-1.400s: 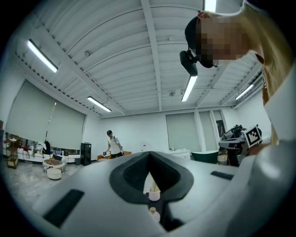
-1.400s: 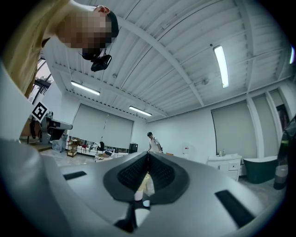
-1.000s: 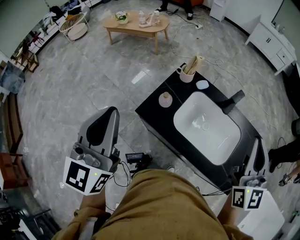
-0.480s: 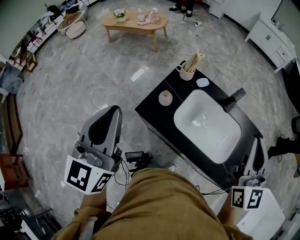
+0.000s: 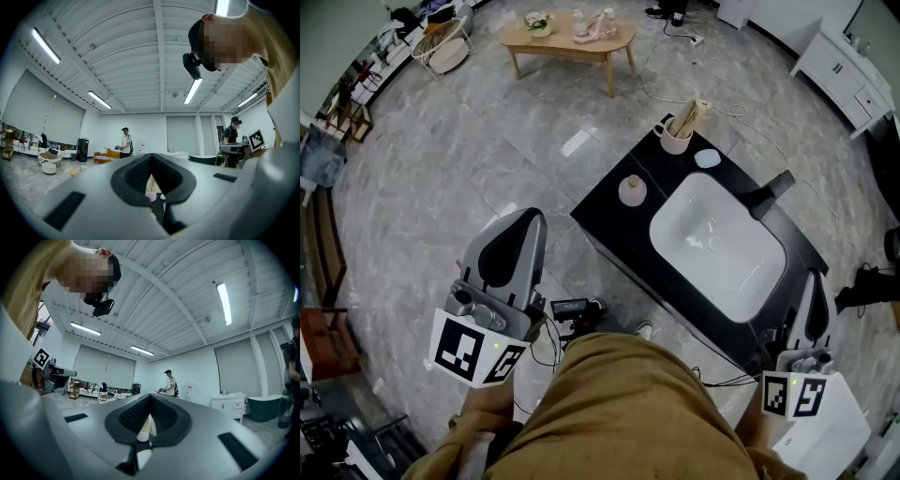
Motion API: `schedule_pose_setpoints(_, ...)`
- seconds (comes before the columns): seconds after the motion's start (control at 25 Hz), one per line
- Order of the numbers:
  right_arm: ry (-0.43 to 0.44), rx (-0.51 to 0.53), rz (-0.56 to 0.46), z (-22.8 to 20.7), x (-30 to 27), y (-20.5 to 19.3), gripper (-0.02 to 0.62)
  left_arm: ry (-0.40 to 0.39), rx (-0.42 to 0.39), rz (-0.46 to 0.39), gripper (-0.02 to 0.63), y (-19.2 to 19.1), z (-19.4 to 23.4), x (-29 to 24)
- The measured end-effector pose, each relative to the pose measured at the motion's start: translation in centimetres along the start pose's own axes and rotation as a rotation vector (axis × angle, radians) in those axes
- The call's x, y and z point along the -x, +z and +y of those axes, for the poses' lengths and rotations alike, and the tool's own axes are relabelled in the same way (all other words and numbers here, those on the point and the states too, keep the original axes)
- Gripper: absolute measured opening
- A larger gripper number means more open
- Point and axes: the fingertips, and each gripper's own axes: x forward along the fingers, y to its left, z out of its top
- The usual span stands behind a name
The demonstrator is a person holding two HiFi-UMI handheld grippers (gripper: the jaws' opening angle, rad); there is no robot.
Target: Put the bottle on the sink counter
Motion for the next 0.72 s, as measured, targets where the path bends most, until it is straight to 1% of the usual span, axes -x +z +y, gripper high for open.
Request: schedule_pose_setpoints(0.72, 0.014, 0.021, 0.016, 1.1, -0.1, -0.2, 0.005, -0.012, 0.011, 0.010, 0.002, -0.4, 0.3, -0.1)
